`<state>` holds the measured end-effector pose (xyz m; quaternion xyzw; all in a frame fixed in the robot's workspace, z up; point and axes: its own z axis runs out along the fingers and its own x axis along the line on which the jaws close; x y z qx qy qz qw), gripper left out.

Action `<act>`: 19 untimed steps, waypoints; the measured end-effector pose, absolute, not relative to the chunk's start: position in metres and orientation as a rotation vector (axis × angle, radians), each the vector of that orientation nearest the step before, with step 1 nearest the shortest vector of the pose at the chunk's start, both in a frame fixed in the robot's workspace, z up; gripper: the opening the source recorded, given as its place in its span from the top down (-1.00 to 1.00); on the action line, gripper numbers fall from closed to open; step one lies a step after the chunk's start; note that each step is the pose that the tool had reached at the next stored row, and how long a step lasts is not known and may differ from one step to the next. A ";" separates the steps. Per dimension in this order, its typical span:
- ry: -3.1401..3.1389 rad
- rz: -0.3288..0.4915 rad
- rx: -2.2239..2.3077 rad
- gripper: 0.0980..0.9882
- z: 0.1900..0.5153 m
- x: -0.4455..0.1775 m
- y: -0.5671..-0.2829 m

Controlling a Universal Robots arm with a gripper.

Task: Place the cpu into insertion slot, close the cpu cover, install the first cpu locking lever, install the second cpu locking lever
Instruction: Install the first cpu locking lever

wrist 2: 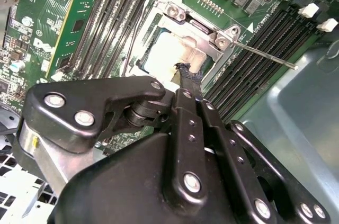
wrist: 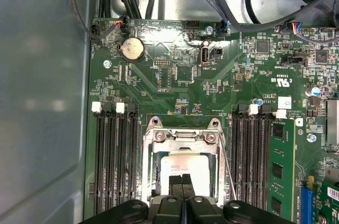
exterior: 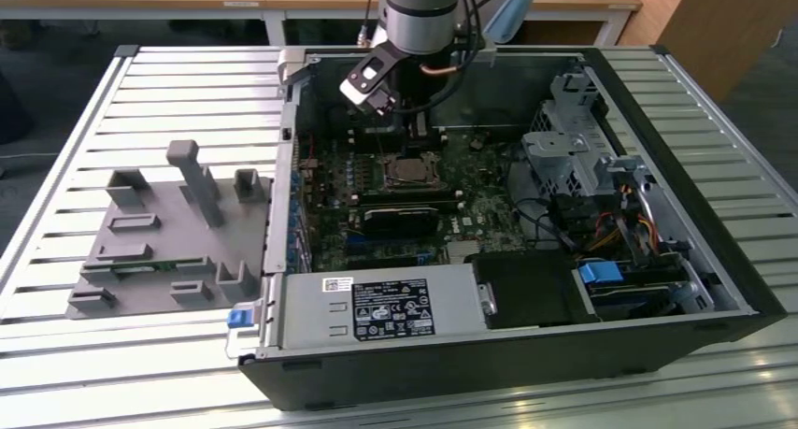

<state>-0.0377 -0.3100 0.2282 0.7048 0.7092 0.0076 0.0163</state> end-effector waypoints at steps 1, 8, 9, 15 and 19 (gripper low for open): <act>2.205 0.024 2.191 0.98 0.228 -0.038 -0.310; 2.205 0.024 2.191 0.98 0.230 -0.038 -0.310; 2.205 0.024 2.191 0.98 0.230 -0.038 -0.310; 2.205 0.024 2.191 0.98 0.232 -0.038 -0.310; 2.205 0.023 2.191 0.98 0.232 -0.038 -0.310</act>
